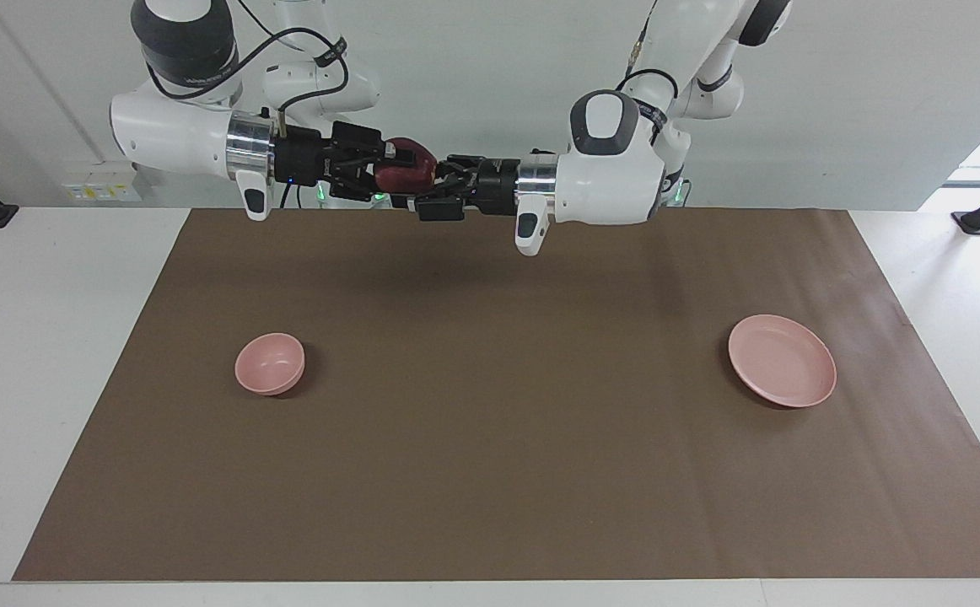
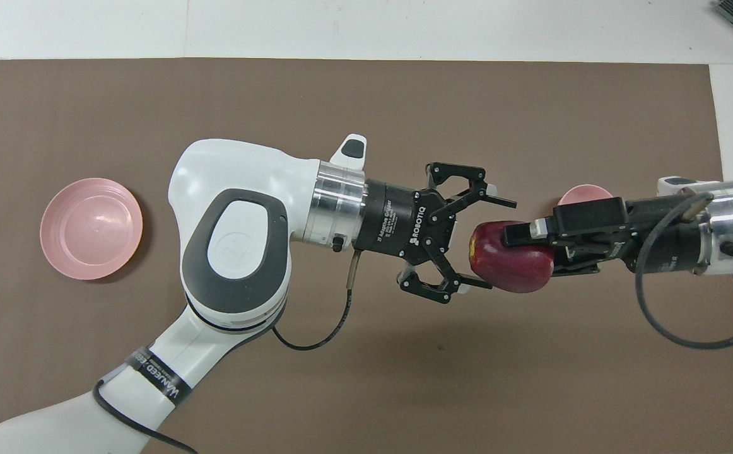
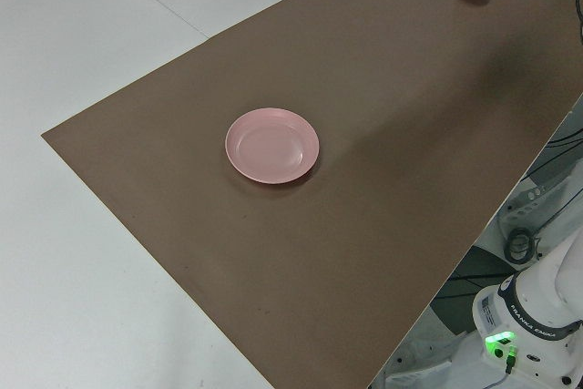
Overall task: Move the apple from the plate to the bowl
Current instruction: 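Open the left gripper and pull it back from the apple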
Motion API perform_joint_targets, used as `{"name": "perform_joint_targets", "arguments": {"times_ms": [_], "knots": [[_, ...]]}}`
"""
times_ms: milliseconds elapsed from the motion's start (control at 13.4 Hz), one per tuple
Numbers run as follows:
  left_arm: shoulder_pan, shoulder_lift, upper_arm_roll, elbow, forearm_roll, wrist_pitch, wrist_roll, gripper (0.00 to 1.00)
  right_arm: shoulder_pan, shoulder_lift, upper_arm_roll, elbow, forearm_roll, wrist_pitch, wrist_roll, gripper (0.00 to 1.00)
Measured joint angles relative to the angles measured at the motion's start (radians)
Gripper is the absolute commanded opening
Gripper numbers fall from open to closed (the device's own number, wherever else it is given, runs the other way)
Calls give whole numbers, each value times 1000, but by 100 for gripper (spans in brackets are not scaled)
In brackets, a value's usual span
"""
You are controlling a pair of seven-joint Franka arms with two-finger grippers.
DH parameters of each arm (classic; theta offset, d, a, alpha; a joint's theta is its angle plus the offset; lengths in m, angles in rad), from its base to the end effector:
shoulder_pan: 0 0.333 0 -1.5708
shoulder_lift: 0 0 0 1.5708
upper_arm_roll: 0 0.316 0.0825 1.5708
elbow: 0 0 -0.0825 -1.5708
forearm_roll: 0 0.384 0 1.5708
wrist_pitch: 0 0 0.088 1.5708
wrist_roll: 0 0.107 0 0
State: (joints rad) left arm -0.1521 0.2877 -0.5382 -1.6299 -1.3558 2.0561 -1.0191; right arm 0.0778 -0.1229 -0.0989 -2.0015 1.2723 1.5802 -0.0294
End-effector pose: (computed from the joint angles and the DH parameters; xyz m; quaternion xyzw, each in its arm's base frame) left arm 0.5077 -0.4332 0.5371 0.6780 0.3693 -0.4402 0.4585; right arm 0.5115 0.0883 0.5632 -0.7923 0.0897 0.1056 0.5942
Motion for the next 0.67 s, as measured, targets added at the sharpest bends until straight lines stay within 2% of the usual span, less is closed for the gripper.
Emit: {"name": "perform_joint_targets", "arguments": {"times_ms": [373, 671], "knots": [[70, 0, 5, 0, 302, -69, 0, 100, 1, 0, 0, -1, -35, 0, 0, 0], [74, 1, 17, -1, 602, -74, 0, 100, -14, 5, -5, 7, -222, 10, 0, 0]]}}
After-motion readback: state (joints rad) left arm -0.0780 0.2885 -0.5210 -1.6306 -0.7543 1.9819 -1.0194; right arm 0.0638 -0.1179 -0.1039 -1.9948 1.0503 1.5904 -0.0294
